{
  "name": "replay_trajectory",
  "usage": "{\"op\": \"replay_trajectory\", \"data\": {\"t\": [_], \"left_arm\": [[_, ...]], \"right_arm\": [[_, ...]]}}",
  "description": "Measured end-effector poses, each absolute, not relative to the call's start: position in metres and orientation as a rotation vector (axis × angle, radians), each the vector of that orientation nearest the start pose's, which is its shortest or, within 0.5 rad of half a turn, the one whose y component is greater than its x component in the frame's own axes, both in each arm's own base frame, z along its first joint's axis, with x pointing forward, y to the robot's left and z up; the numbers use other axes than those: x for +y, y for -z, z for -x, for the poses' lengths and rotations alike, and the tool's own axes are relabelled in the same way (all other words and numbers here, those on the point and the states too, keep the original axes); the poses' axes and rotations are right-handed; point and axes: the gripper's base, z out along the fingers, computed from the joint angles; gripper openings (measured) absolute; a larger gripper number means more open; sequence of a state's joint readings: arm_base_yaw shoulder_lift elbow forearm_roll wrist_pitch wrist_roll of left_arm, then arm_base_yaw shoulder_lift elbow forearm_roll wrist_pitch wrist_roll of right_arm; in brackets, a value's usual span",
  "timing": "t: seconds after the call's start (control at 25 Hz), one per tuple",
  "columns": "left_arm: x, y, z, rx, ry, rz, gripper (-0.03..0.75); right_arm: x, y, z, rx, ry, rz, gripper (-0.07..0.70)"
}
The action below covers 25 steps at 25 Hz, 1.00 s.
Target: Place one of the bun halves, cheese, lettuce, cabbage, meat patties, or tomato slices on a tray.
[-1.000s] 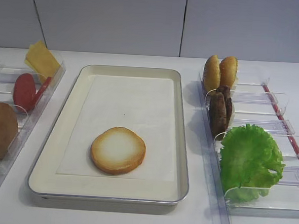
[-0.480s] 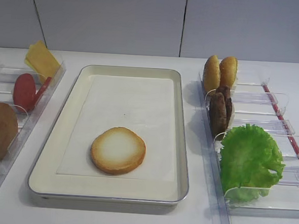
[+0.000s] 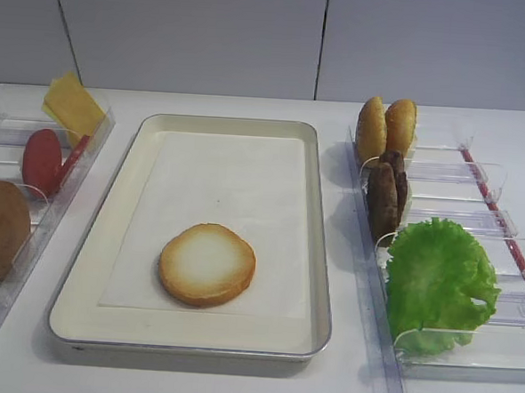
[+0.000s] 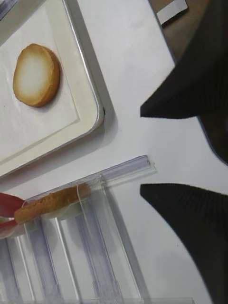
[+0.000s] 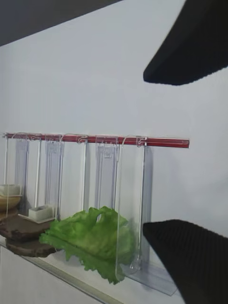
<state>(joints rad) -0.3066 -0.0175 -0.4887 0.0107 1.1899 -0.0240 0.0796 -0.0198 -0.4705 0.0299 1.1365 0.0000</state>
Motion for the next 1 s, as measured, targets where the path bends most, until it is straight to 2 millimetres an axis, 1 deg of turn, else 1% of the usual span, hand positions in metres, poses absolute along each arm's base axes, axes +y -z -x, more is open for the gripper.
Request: {"op": "replay_trajectory", "data": {"t": [0.4, 0.72, 1.0], "left_arm": [[0.0046, -0.2643, 0.0111, 2.149, 0.179, -0.291, 0.298], [0.0028, -0.2643, 0.0118, 2.162, 0.068, -0.086, 0.298], [0.0027, -0.2643, 0.0118, 2.162, 0.058, -0.068, 0.298]], "right_arm": [[-0.0015, -0.263, 0.0078, 2.128, -0.035, 0.084, 0.58], [-0.0015, -0.263, 0.0078, 2.128, -0.035, 0.084, 0.58], [-0.0015, -0.263, 0.0078, 2.128, -0.035, 0.084, 0.58]]}}
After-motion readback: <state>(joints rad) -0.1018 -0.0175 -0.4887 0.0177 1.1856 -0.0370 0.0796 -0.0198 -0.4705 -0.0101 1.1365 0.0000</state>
